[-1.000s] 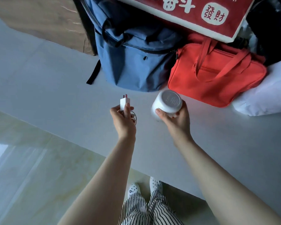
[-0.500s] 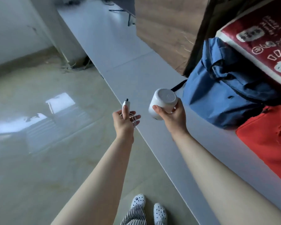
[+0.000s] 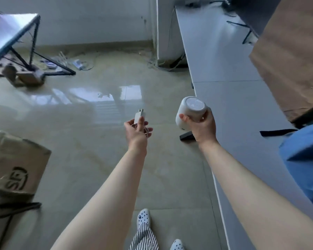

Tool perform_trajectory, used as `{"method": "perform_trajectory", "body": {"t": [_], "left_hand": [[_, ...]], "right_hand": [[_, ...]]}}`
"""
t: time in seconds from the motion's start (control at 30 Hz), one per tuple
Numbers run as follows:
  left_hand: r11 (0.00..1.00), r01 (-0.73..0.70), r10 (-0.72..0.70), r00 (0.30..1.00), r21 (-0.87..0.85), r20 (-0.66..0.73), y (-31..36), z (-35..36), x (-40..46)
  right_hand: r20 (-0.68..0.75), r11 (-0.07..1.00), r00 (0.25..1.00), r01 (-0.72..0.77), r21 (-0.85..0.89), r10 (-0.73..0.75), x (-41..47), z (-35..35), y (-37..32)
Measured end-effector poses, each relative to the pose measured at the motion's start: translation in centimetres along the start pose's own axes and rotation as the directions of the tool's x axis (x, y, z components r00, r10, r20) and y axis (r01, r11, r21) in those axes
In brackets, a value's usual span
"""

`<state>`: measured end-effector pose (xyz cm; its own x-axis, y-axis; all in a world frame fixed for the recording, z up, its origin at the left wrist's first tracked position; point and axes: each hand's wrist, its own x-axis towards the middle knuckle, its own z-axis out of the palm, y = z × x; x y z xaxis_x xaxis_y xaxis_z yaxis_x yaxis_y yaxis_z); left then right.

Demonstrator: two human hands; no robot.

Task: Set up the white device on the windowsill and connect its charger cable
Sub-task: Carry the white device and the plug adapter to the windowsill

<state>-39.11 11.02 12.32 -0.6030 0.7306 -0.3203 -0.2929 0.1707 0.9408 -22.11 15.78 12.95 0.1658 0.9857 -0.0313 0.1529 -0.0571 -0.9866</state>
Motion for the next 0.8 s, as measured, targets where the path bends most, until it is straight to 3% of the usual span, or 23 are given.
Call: {"method": "perform_trajectory", "body": {"t": [0.3,0.8], "left_hand": [[0.998,-0.017,0.015,0.999,-0.055,-0.041,4.2,-3.1,6.2],[0.999,-0.031,0.031,0.999,-0.022,0.015,11.5,-3.1,19.6]], "right_hand": [[0.071,0.999,0.997,0.020,-0.036,-0.017,3.1,7.1,-2.9],[0.006,0.994,1.000,0.027,-0.104,-0.027,11.5,17.6,-8.2]]}}
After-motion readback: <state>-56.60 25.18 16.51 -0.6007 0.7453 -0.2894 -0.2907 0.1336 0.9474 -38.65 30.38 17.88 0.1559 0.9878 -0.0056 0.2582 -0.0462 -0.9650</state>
